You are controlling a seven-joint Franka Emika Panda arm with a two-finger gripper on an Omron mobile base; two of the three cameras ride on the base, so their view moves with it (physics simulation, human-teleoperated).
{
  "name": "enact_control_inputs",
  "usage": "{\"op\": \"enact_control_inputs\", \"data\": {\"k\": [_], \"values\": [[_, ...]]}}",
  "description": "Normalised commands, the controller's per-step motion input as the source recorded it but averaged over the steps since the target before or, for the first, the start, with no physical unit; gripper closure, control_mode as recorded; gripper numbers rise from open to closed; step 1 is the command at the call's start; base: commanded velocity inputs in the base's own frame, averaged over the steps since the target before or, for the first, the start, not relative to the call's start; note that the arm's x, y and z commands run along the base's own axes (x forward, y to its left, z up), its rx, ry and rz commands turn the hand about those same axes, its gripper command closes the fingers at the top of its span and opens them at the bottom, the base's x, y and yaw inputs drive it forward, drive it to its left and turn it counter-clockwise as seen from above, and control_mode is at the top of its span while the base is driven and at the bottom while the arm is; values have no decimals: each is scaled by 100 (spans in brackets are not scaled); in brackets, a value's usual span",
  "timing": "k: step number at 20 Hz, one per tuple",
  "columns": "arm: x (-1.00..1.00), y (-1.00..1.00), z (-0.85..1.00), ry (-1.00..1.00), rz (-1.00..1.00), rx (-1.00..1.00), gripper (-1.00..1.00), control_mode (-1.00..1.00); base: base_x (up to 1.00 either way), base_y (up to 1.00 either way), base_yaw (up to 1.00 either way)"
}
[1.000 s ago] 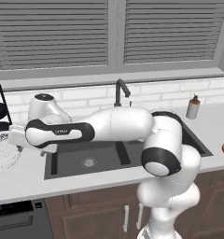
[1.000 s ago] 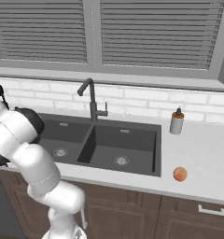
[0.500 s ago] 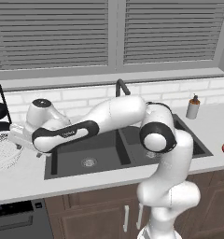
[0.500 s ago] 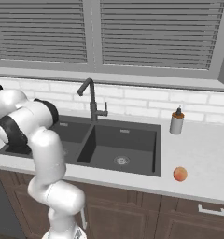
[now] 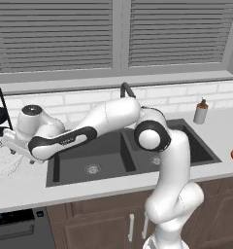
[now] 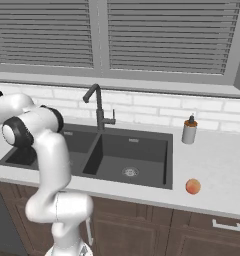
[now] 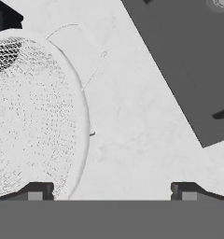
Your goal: Put the colander in the sink, put the peach in the colander, and turn on the sink faucet and pour water over the colander.
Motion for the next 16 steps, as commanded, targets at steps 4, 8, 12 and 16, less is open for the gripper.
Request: {"op": "enact_control_inputs", "data": {"k": [4, 8, 12, 16], "values": [[23, 10, -1, 0, -7, 0, -100, -100, 0, 0, 0], [16, 0, -8, 3, -6, -1, -100, -100, 0, 0, 0], [18, 0, -17, 3, -4, -2, -100, -100, 0, 0, 0], [21, 0, -29, 6, -1, -1, -100, -100, 0, 0, 0]]}}
